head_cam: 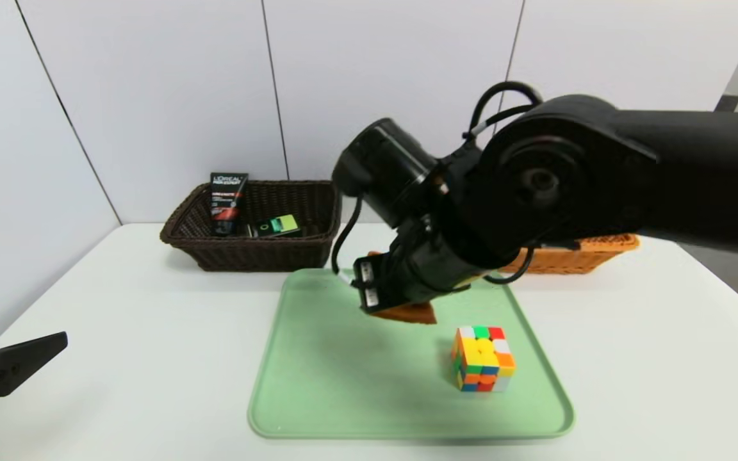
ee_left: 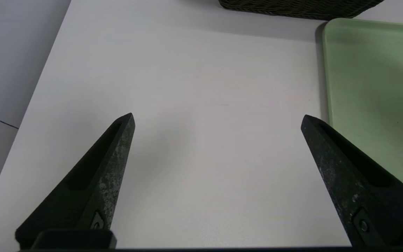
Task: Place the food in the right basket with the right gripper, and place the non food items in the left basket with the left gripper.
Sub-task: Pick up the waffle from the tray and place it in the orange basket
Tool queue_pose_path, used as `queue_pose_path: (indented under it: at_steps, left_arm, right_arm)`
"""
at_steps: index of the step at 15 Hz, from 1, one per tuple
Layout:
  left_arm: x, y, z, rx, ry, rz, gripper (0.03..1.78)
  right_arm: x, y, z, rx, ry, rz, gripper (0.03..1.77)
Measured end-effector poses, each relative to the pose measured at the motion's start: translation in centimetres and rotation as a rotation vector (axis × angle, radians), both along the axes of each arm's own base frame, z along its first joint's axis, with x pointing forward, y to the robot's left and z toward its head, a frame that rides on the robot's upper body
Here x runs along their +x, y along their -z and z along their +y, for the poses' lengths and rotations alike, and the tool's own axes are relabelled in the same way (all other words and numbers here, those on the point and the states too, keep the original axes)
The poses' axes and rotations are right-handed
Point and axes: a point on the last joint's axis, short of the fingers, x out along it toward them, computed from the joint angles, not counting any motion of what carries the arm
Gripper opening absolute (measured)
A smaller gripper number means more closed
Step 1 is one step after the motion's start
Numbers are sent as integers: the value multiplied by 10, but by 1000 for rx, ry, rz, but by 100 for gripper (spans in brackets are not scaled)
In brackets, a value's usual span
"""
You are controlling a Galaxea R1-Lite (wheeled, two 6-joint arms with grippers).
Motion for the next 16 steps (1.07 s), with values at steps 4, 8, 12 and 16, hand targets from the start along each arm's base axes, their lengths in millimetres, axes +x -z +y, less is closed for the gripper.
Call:
queue_pose_path:
  at_steps: [4, 8, 12, 16]
  left_arm:
    - [1, 4, -1, 4, 4, 15, 169]
    - [2, 7, -1, 8, 7, 28, 169]
    - [2, 10, -1, 12, 6, 40, 169]
    - [2, 9, -1, 5, 17, 38, 169]
  right_arm:
    - [31, -31, -42, 85, 100, -125, 88]
    - [58, -52, -73, 185, 202, -263, 88]
    - [85, -59, -106, 208, 298, -335, 88]
    - [112, -50, -140, 188, 386, -346, 88]
